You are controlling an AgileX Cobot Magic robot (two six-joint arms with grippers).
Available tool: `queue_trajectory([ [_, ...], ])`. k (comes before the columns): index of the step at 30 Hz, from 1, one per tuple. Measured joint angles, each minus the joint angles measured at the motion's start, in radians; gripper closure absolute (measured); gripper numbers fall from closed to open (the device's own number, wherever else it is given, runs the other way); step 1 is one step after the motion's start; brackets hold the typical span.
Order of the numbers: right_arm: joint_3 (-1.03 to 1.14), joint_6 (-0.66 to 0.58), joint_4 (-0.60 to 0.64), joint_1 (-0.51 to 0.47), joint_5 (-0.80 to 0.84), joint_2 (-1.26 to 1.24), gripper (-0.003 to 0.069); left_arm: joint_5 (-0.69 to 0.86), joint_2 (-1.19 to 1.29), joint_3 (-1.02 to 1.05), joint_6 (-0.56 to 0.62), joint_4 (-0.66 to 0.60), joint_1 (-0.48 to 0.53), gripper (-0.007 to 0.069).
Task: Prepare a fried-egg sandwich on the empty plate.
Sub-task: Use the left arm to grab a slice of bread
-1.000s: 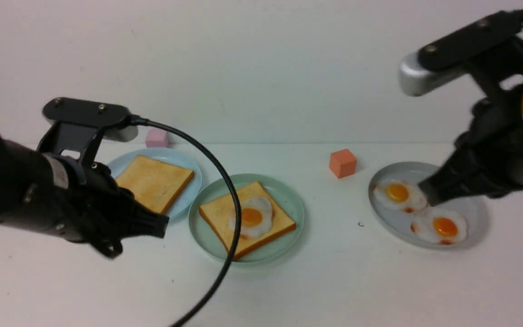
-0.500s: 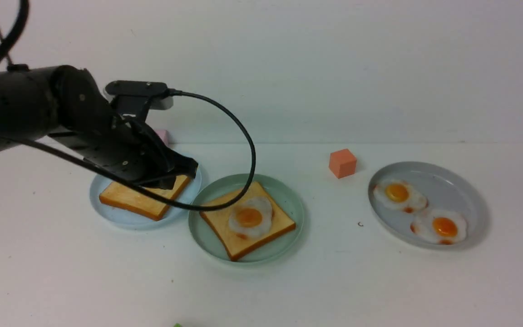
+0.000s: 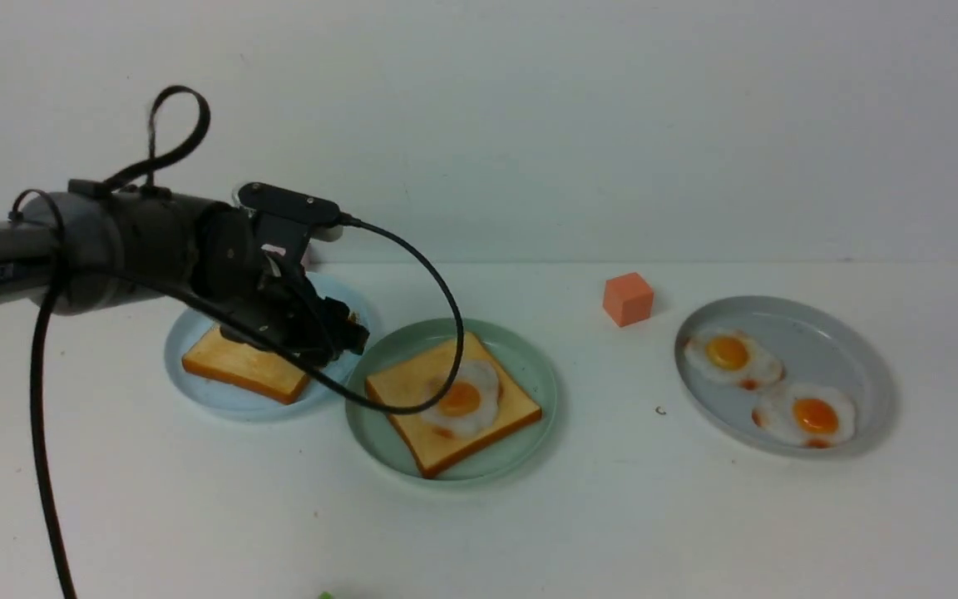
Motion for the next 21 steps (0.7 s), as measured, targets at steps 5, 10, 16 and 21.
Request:
queue_trajectory([
  [5,0.0,0.0,0.001,0.0,0.006,0.0,0.0652,-0.03,0.047,0.0,-0.001,0.034,0.0,0.0179],
  [10,0.0,0.0,0.017,0.0,0.018,-0.003,0.0652,-0.035,0.06,-0.006,-0.001,0.048,0.0,0.0215],
  [16,0.0,0.0,0.026,0.0,0.023,-0.005,0.0648,-0.033,0.076,-0.014,-0.001,0.059,0.003,0.0315],
  [21,0.0,0.0,0.029,0.0,0.025,-0.005,0.0645,-0.038,0.083,-0.017,-0.001,0.083,0.003,0.0454],
])
